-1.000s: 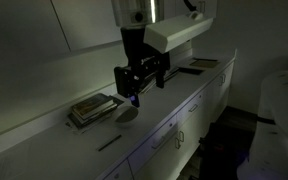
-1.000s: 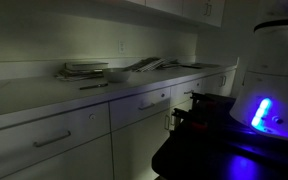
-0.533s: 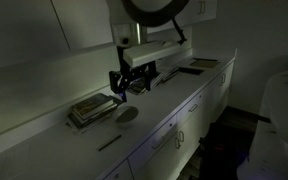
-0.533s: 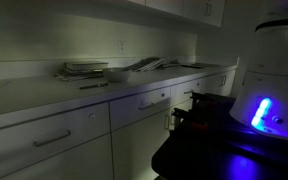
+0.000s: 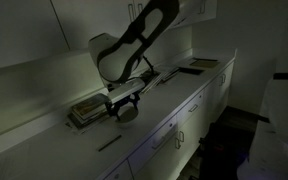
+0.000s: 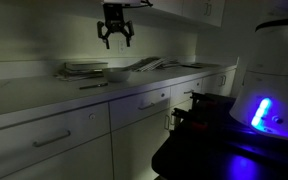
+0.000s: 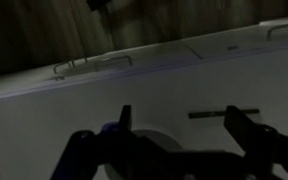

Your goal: Move the bowl slightly to the left

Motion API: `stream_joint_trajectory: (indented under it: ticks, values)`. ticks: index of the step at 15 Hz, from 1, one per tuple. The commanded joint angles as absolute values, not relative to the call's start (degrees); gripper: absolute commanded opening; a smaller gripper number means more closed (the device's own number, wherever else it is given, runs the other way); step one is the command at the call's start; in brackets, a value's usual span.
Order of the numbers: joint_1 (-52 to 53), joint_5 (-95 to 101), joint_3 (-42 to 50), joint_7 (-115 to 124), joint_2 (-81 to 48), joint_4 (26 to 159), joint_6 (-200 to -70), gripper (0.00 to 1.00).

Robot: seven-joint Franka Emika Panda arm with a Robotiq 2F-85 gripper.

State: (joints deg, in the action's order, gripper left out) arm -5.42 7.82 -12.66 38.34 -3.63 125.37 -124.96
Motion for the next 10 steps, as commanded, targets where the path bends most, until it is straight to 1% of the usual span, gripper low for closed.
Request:
stream_joint_trajectory:
  ticks: [1,5,10]
  values:
    - [0.9,12.8,-7.5,41.9,-14.3,114.5,-121.5,1.00]
    - [5.8,15.4,-1.8,39.5,-23.2,104.7,-119.2,1.00]
    - [7.1,13.8,1.7,34.4,-30.7,97.2,-116.2,1.00]
